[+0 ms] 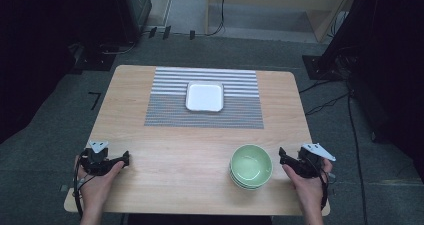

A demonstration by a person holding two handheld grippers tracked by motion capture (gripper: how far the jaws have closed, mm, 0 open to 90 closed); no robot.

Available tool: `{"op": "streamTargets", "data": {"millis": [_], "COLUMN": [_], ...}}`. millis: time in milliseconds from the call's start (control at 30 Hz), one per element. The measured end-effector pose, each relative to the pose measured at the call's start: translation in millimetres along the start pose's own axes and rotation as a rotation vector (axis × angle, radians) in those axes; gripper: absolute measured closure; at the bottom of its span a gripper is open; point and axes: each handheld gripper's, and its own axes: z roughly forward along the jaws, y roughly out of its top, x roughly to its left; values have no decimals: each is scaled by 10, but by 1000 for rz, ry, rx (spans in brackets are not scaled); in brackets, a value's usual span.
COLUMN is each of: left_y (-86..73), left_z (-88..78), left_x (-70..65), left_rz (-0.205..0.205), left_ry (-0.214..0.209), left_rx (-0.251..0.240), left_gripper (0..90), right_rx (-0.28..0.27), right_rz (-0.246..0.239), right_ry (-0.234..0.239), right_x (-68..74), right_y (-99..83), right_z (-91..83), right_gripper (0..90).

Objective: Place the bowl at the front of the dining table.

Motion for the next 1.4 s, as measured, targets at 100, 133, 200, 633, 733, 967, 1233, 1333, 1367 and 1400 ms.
{"op": "streamTargets", "data": {"millis": [100,133,200,633,733,967,1233,1333,1367,1400], "left_y": [0,-1,0,84,134,186,252,267,272,278], "left_z": [-1,-2,-8,-142,-212,-305,-430,-465,-482,-498], "left_x": [-1,-1,1,-145,-232,-395,-595,-657,-680,-705], "left_rz": [-1,-1,-9,-18,-6,25,53,59,60,61], "left_ry": [1,3,12,-31,-61,-99,-152,-161,-162,-165], "left_rx": [0,0,2,-46,-64,-82,-107,-118,-125,-130], "left_gripper": [3,4,4,10,10,10,10,10,10,10], "right_rx": [-26,-44,-64,-144,-145,-137,-130,-134,-139,-143], "right_rz": [11,19,20,-26,-25,-29,-37,-47,-52,-55], "right_ry": [6,18,31,93,115,152,198,196,196,197], "right_x": [20,41,66,270,303,362,457,489,497,507], "right_y": [29,57,84,195,214,232,251,242,238,233], "right_z": [-49,-94,-141,-373,-404,-438,-473,-481,-483,-487], "right_gripper": [213,232,253,298,301,283,237,265,288,305]}}
